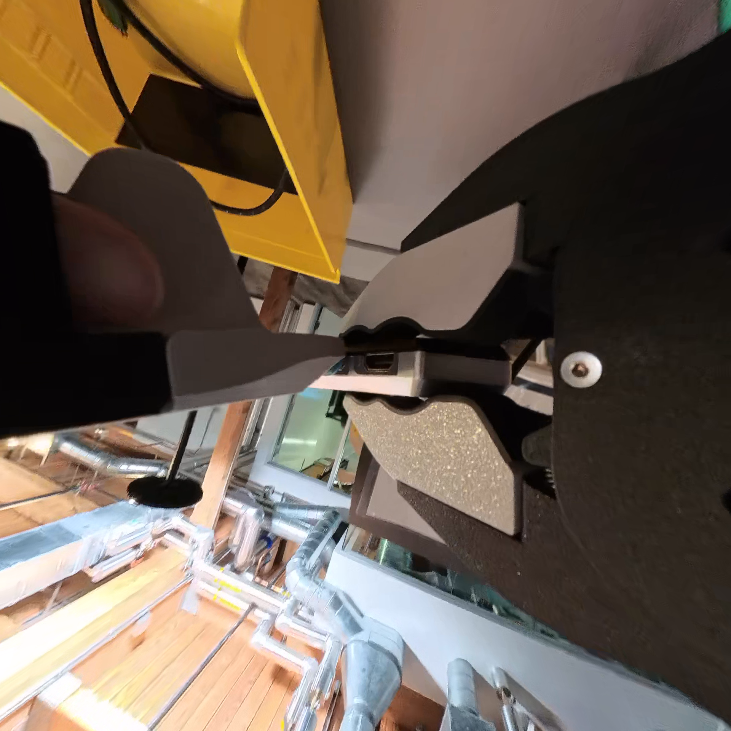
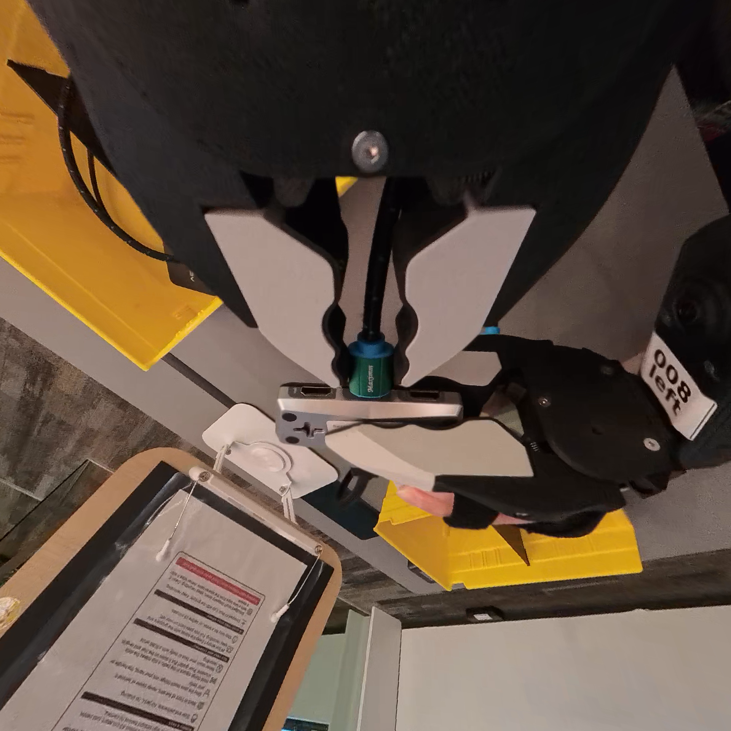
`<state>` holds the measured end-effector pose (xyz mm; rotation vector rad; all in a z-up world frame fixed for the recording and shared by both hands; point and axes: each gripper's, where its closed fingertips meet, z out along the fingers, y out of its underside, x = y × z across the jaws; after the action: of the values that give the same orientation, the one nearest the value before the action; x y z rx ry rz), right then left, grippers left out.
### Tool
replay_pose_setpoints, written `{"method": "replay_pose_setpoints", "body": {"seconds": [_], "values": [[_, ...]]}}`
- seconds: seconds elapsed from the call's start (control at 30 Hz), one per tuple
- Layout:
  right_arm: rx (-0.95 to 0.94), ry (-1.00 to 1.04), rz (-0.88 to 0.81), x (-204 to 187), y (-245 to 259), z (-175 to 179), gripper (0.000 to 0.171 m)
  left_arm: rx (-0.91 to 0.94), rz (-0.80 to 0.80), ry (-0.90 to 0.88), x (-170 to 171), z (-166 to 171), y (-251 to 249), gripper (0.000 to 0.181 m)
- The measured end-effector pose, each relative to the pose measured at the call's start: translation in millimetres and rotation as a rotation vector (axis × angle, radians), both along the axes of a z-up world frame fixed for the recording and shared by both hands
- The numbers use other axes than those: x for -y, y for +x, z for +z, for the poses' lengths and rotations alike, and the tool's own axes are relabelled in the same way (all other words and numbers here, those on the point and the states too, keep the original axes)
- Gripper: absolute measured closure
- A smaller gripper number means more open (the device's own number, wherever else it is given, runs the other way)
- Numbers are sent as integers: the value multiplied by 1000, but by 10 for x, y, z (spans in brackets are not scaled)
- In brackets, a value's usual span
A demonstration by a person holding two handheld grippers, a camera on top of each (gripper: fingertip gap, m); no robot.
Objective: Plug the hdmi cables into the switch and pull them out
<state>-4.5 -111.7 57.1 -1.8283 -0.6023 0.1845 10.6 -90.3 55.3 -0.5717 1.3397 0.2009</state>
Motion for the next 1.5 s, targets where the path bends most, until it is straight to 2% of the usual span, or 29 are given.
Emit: {"method": "replay_pose_setpoints", "body": {"seconds": [0.27, 0.5, 0.57, 0.67, 0.7, 0.73, 0.77, 0.8, 0.83, 0.9, 1.0, 1.03, 1.13, 1.2, 1.27, 1.37, 1.5], "values": [[-92, 8, -41, -44, 24, -81, 148, -60, 28, -66, -64, -108, -6, 157], [-41, 29, -148, 30, 33, -27, 148, -49, 5, -41, 12, -53, -1, 157], [25, 23, -177, 69, 34, -25, 148, -48, -5, -16, 52, -41, -1, 157], [17, -4, -152, 128, 26, -22, 148, -50, -21, 5, 116, -31, 3, 157], [-25, -16, -125, 154, 19, -9, 148, -51, -1, 6, 94, -27, -7, 158], [-61, -15, -92, 215, 30, 25, 148, -81, 149, -15, -179, -62, -94, 158], [-125, 7, -52, 330, 47, 141, 148, -122, 309, -48, -555, -136, -262, 158], [-143, 57, -76, 419, 175, 270, 148, -122, 339, -82, -751, -163, -388, 158], [-127, 114, -101, 493, 306, 371, 148, -95, 265, -127, -722, -125, -420, 158], [-135, 137, -118, 577, 475, 423, 148, -11, 125, -144, -451, 95, -379, 158], [-116, 188, -129, 604, 656, 565, 148, 28, 108, -143, -308, 302, -389, 158], [-76, 237, -138, 587, 754, 690, 148, 46, 106, -144, -306, 354, -431, 158], [69, 468, 17, 544, 858, 1240, 148, 84, 90, -212, -334, 439, -579, 158], [294, 580, 77, 462, 987, 1404, 148, 97, 85, -240, -336, 480, -653, 158], [397, 541, 191, 319, 1098, 1246, 148, 98, 74, -248, -303, 512, -691, 158], [265, 311, 263, 29, 1340, 750, 148, 86, 67, -263, -262, 525, -710, 158], [266, 166, 242, -308, 1568, -36, 148, 84, 38, -292, -203, 536, -689, 158]]}}
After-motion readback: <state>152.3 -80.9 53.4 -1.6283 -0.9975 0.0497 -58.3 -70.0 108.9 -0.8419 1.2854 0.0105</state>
